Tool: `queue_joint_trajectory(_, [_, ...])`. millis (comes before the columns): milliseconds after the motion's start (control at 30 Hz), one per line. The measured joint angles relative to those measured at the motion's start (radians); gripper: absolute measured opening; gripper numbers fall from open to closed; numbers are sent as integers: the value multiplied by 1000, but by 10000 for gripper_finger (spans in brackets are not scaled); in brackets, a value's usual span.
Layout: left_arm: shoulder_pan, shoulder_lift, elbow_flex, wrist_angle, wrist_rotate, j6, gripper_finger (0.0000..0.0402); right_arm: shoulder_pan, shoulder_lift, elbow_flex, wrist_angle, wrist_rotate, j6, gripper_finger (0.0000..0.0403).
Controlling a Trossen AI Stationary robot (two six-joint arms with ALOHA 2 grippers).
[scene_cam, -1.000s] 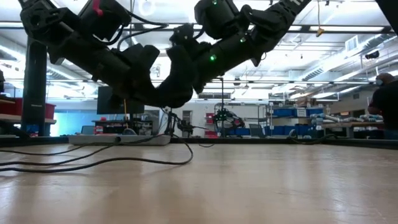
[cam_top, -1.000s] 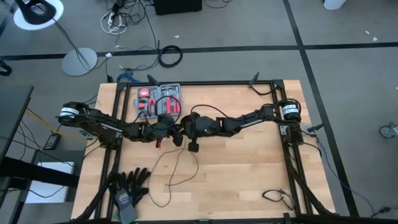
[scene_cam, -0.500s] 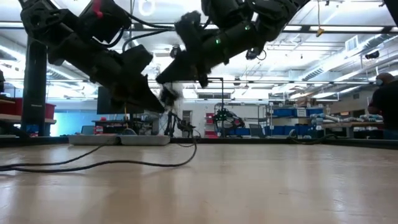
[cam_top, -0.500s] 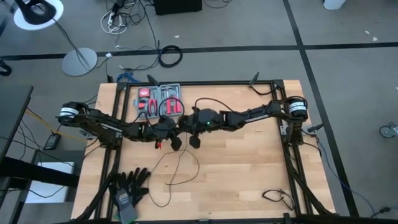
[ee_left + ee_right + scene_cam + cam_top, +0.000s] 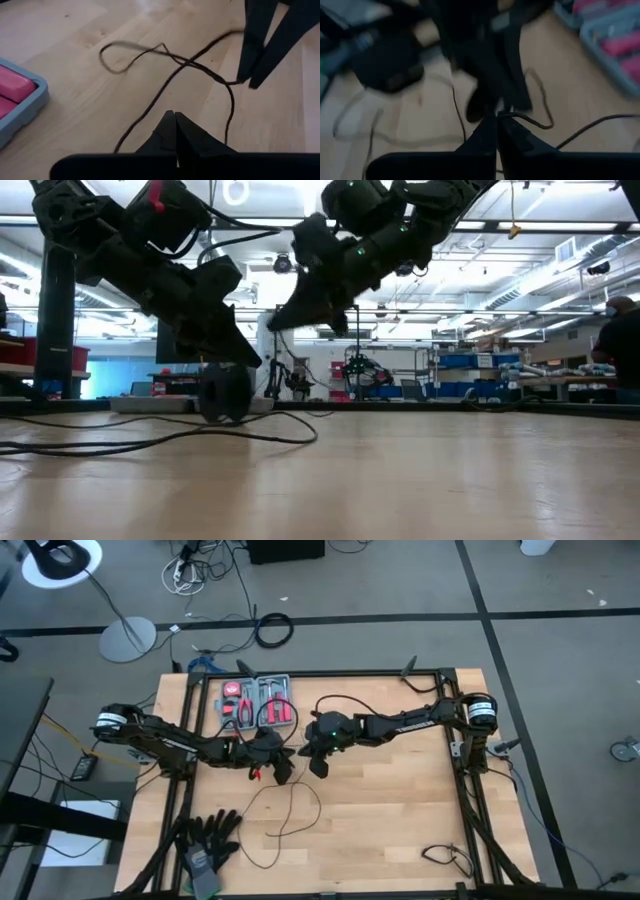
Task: Coil cords
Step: Coil the black wire onto the spool
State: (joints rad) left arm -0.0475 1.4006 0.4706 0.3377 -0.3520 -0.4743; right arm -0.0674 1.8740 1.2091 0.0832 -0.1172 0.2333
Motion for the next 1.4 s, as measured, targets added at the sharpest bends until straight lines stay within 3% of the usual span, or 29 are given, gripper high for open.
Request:
queue_joint_trajectory(333, [0,0,0,9,0,-20,4,29,5,-1,-111,23,-46,57])
queue_joint_trajectory(667, [0,0,0,61,47,-20,71,42,5,-93,-10,59,3,123])
queue_joint_trajectory(1033, [0,0,0,159,169,49,83,37,5,-97,21,97,1,123])
queue_joint_trajectory(1267, [0,-22,0,173,171,57,83,37,5,-97,20,125,-6,122])
queue_joint_trajectory(1400, [0,-85,0,153,112,78,83,37,6,-97,20,125,-7,122])
